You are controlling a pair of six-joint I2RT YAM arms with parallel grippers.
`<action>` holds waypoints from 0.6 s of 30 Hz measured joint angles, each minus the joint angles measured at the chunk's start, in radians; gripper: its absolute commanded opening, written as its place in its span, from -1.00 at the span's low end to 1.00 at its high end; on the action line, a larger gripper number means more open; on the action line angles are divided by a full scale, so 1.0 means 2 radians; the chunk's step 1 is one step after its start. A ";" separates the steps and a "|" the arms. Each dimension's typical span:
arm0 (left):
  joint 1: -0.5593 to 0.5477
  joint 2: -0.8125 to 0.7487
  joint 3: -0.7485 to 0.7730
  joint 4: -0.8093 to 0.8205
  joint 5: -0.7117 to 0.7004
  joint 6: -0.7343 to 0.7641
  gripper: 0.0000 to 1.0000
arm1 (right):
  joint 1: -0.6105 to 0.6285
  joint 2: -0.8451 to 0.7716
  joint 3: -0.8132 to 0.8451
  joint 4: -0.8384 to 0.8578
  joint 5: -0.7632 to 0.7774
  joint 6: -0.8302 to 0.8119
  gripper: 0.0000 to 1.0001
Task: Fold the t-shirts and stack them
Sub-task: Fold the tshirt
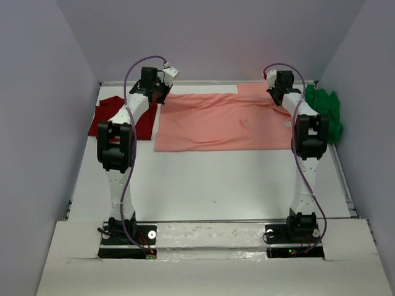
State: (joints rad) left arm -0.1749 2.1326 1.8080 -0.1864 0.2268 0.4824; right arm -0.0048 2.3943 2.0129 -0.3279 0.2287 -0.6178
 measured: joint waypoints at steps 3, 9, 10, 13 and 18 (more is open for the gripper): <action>0.000 -0.005 -0.012 -0.003 0.001 0.006 -1.00 | 0.000 -0.006 -0.010 -0.001 0.000 0.000 -1.00; 0.000 -0.009 -0.033 -0.009 0.001 0.014 -1.00 | 0.000 -0.036 -0.032 0.001 0.002 -0.004 -1.00; 0.000 -0.009 -0.034 -0.012 0.001 0.015 -1.00 | 0.000 -0.039 -0.033 0.000 0.002 -0.005 -1.00; 0.000 -0.009 -0.036 -0.018 0.001 0.019 -1.00 | 0.000 -0.045 -0.034 0.003 0.004 -0.008 -1.00; 0.000 -0.009 -0.036 -0.022 0.002 0.022 -1.00 | 0.000 -0.047 -0.041 0.008 0.010 -0.013 -1.00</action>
State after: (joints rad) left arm -0.1749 2.1155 1.7355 -0.2306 0.2317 0.5262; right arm -0.0048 2.3001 1.9308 -0.3111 0.2481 -0.6434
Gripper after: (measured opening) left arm 0.014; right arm 0.010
